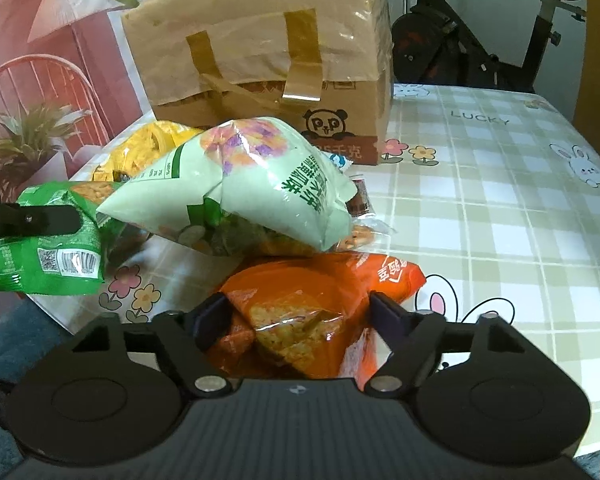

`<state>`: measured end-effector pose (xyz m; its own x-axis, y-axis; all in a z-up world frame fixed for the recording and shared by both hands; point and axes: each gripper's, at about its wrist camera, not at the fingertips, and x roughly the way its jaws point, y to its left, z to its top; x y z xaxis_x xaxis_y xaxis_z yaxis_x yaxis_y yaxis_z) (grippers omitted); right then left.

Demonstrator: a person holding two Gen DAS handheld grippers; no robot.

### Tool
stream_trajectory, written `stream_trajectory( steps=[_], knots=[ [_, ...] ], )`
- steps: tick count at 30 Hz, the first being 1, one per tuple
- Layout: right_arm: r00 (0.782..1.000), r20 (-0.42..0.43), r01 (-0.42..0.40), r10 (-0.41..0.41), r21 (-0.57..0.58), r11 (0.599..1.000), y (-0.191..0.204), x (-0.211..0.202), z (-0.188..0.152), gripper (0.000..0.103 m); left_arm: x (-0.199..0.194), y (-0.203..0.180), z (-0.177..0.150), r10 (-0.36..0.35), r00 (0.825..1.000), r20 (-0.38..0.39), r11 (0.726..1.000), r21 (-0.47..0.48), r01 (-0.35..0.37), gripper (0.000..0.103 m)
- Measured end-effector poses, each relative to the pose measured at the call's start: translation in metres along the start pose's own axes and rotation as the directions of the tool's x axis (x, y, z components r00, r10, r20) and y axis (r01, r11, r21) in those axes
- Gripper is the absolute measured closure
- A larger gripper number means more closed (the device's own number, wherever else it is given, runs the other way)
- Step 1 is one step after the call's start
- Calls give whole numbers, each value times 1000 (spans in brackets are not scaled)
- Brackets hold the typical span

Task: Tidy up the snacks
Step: 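Grasp the green triangle-chip bag with the left tool while the right tool grasps the orange bag, then lift and carry the green and orange bags toward the paper-lined box with both tools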

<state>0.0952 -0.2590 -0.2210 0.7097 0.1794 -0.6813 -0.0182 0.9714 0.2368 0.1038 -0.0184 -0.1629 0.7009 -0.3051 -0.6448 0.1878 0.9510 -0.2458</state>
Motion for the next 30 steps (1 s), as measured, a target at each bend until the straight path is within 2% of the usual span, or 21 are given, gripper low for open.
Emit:
stream_trajectory(
  steps=[6, 12, 17, 24, 30],
  knots=[
    [988, 69, 137, -135, -18, 990, -2, -9, 3, 35, -7, 3, 3, 15, 999, 47, 1000, -2, -15, 19],
    [956, 163, 259, -245, -72, 963, -2, -13, 5, 37, -7, 2, 3, 25, 998, 61, 1000, -5, -25, 19],
    [942, 166, 305, -291, -64, 950, -15, -3, 6, 37, -10, 4, 3, 34, 996, 80, 999, -7, -34, 19],
    [937, 176, 312, -302, -35, 949, -25, -3, 9, 38, -15, 5, 4, 67, 992, 105, 998, -15, -65, 19],
    [922, 194, 342, -334, -8, 940, -31, -6, 8, 38, -16, 8, 5, 106, 989, 103, 994, -37, -103, 19]
  ],
)
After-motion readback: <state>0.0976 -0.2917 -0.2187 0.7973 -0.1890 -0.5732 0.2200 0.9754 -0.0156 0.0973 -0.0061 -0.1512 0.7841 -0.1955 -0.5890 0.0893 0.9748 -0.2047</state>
